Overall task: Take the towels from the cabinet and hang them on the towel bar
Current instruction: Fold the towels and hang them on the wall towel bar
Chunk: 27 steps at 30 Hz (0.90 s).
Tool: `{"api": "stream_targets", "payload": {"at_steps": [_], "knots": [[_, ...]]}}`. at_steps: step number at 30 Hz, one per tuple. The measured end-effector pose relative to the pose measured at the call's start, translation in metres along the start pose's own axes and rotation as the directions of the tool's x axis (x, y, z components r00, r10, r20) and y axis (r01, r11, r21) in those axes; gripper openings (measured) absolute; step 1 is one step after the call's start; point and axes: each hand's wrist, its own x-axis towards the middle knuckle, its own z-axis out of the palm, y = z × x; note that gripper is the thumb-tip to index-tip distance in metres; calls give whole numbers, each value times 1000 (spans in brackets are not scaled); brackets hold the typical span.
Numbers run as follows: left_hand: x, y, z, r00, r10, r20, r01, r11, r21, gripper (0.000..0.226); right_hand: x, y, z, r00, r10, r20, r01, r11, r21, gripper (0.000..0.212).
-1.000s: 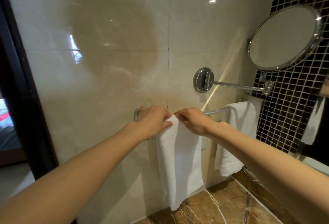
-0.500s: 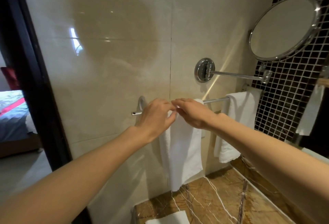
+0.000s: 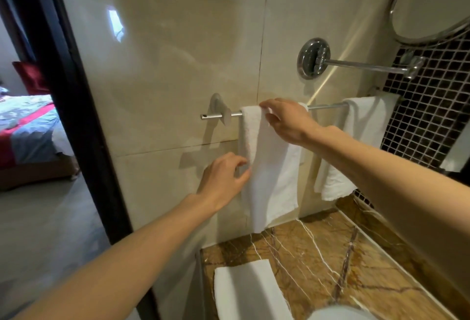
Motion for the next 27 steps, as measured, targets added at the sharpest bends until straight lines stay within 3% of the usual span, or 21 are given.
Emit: {"api": "stream_targets", "payload": {"at_steps": [5, 10, 14, 23, 27], "knots": [[-19, -19, 33, 974, -224, -13, 223, 972, -80, 37, 0, 3, 4, 999, -23, -41, 22, 1000, -19, 36], [-32, -25, 74, 916, -369, 154, 395, 895, -207, 53, 4, 5, 5, 998, -33, -47, 32, 999, -30, 35], [-39, -31, 109, 858, -436, 273, 492, 849, -193, 65, 5, 6, 6, 998, -27, -56, 25, 999, -46, 35], [-50, -51, 148, 782, -495, 378, 564, 820, -95, 74, 5, 7, 10, 995, -29, -92, 26, 999, -28, 35], [-54, -51, 152, 798, -475, 370, 531, 845, -62, 69, 4, 8, 10, 994, -22, -103, 20, 1000, -21, 36]]}}
